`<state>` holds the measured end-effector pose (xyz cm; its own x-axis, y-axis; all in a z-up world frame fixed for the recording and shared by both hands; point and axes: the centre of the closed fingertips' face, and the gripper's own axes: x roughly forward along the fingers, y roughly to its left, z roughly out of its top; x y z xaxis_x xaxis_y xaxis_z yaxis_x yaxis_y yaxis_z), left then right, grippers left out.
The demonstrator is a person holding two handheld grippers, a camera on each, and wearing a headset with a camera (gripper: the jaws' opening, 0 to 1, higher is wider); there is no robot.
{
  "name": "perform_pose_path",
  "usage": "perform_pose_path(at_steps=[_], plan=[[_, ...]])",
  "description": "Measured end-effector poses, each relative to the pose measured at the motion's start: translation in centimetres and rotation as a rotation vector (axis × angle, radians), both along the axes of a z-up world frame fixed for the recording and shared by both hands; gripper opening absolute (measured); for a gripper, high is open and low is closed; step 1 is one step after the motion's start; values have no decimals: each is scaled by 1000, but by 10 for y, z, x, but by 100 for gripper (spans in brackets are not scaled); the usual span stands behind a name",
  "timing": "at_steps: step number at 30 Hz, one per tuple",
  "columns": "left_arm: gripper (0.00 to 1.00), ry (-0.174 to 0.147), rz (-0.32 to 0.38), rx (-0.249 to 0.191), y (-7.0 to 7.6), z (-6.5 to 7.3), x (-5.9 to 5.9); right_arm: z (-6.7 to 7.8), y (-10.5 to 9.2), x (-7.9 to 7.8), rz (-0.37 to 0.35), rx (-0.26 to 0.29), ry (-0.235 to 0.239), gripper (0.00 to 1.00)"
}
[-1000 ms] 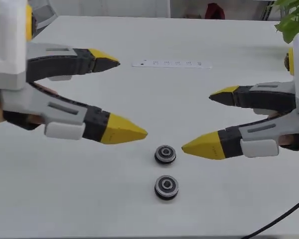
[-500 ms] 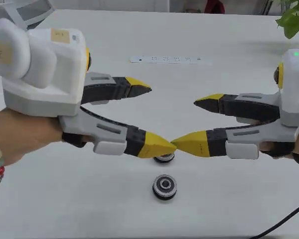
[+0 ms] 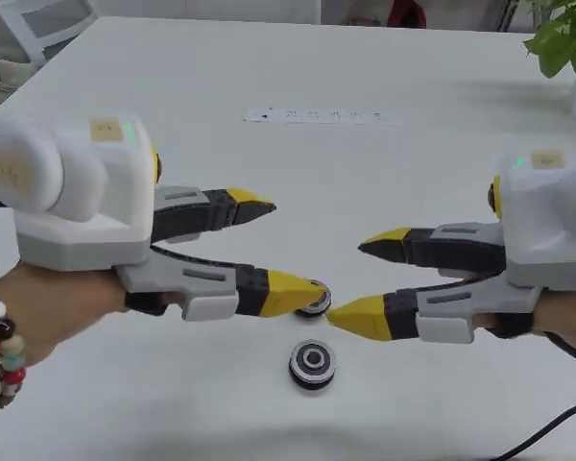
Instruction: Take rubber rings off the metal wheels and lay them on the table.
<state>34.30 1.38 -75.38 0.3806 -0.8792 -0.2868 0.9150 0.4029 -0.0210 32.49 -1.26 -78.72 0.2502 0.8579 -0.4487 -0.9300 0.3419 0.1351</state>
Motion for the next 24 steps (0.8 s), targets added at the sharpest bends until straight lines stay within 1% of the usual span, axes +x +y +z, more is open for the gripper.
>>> perform_pose_path(at_steps=[1, 3, 6, 7, 9, 10, 12, 14, 15, 16, 17, 18, 19, 22, 24], plan=[[63, -1, -3, 13, -1, -4, -1, -3, 1, -2, 4, 0, 11, 54], [62, 3, -13, 33, -3, -10, -4, -12, -1, -6, 17, -29, 35, 53], [59, -4, -32, 78, -5, -19, -8, -25, -4, -10, 35, -92, 35, 51], [57, -2, -36, 81, -6, -21, -10, -30, -4, -13, 46, -109, 36, 51], [57, 7, -45, 85, -9, -24, -12, -35, -2, -18, 64, -116, 51, 49], [57, 14, -51, 91, -11, -27, -14, -38, -4, -19, 71, -125, 51, 47], [58, 16, -58, 109, -12, -33, -16, -45, -5, -21, 84, -158, 52, 44], [58, 15, -72, 135, -14, -39, -18, -49, -4, -24, 91, -165, 63, 44], [57, 20, -75, 144, -15, -43, -19, -51, -2, -26, 97, -166, 70, 44], [57, 26, -79, 147, -15, -46, -20, -53, -2, -26, 99, -169, 70, 43], [57, 39, -85, 150, -16, -50, -22, -55, -1, -26, 99, -176, 69, 42], [56, 44, -91, 156, -17, -52, -23, -57, 0, -26, 101, -181, 71, 41], [55, 46, -98, 165, -18, -55, -24, -59, 1, -27, 103, -185, 76, 41], [53, 38, -108, 207, -17, -65, -26, -68, 0, -32, 118, -223, 96, 40], [52, 41, -114, 215, -18, -68, -28, -71, 0, -33, 120, -229, 99, 40]])
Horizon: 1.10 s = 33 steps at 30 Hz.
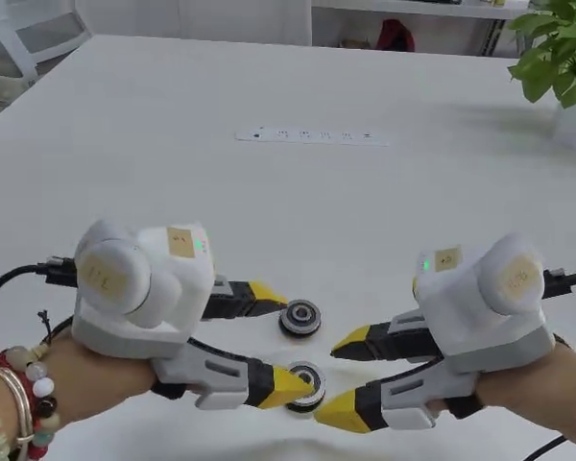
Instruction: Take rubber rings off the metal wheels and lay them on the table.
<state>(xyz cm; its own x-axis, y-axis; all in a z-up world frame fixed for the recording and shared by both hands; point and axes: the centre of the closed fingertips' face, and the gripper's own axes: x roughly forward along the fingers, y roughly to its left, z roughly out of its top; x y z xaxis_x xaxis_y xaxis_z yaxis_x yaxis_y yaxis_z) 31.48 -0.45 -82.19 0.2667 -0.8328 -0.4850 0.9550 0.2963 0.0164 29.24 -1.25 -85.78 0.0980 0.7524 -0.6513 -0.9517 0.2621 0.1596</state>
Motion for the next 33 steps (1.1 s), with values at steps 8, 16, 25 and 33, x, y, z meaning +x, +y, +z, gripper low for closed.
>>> perform_pose_path(at_steps=[8, 16, 25, 33], plan=[[45, -12, -20, 16, -5, -9, -5, -4, 1, -1, 3, -17, -8, 34], [32, -10, -70, 45, -8, -19, -15, -5, 4, -3, 22, -20, -14, 30], [21, 6, -72, 32, -10, -20, -16, -4, 3, -1, 18, -19, -23, 28], [16, 14, -63, 34, -10, -22, -15, -4, 3, -2, 25, -19, -26, 26]])
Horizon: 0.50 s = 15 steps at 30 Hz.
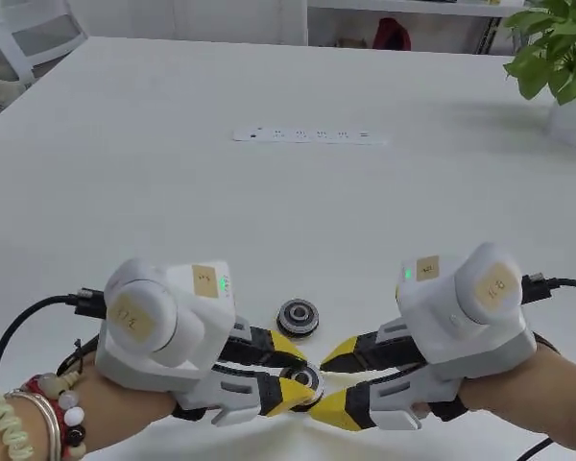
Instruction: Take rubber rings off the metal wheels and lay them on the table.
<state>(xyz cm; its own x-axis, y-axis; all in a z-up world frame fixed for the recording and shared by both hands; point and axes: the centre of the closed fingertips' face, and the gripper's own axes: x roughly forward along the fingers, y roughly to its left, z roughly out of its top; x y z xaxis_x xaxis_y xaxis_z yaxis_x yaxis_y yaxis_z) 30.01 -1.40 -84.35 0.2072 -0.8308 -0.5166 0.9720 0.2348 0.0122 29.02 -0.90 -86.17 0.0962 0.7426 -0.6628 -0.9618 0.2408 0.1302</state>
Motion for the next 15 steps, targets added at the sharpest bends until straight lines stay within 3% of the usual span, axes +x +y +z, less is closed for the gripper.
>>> perform_pose_path(at_steps=[8, 11, 15], plan=[[15, -7, -3, 16, 3, -4, 1, 1, 0, 2, -6, 2, -9, 24], [15, 28, 22, 5, 3, -5, 2, 0, 0, 2, -5, -1, -10, 23], [15, 10, 24, 7, 2, -5, 4, 0, 1, 3, -3, 0, -20, 21]])
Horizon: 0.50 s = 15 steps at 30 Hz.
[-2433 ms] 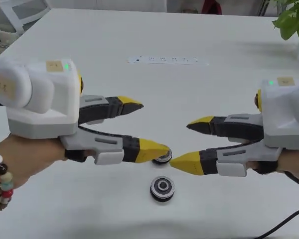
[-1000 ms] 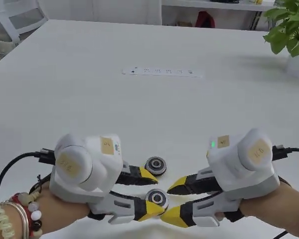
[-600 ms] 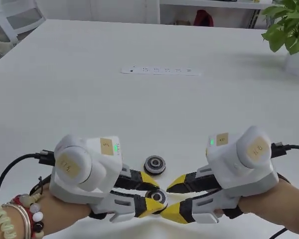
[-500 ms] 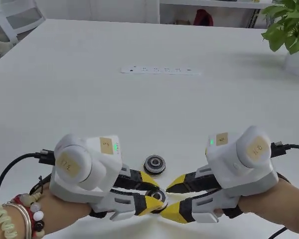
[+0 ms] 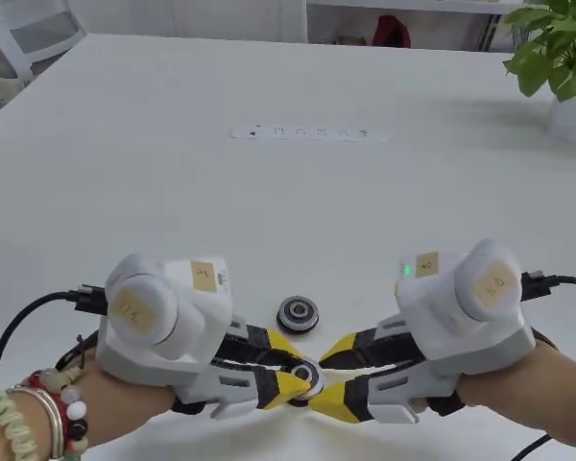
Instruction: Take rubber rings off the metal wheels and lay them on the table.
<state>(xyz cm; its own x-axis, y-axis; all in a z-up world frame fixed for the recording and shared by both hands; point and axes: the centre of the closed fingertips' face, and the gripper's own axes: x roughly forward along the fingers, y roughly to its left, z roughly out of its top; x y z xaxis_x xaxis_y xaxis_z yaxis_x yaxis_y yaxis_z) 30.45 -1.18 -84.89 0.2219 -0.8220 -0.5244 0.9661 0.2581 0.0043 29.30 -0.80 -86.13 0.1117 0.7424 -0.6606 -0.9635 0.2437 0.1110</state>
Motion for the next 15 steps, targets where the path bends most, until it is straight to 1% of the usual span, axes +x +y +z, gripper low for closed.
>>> perform_pose_path(at_steps=[4, 6, 10, 14, 15], plan=[[15, -13, 3, 0, -1, 0, 1, -1, -1, 3, -6, -8, -15, 19], [15, -18, 4, -2, -1, 0, 2, -2, -2, 5, 0, -16, -32, 19], [15, -21, 11, -7, -1, 0, 4, -4, -5, 6, 13, -38, -56, 17], [15, -23, 18, -12, -1, 0, 4, -4, -6, 7, 10, -40, -56, 15], [15, -22, 19, -14, -1, 0, 5, -6, -8, 8, 14, -59, -66, 12]])
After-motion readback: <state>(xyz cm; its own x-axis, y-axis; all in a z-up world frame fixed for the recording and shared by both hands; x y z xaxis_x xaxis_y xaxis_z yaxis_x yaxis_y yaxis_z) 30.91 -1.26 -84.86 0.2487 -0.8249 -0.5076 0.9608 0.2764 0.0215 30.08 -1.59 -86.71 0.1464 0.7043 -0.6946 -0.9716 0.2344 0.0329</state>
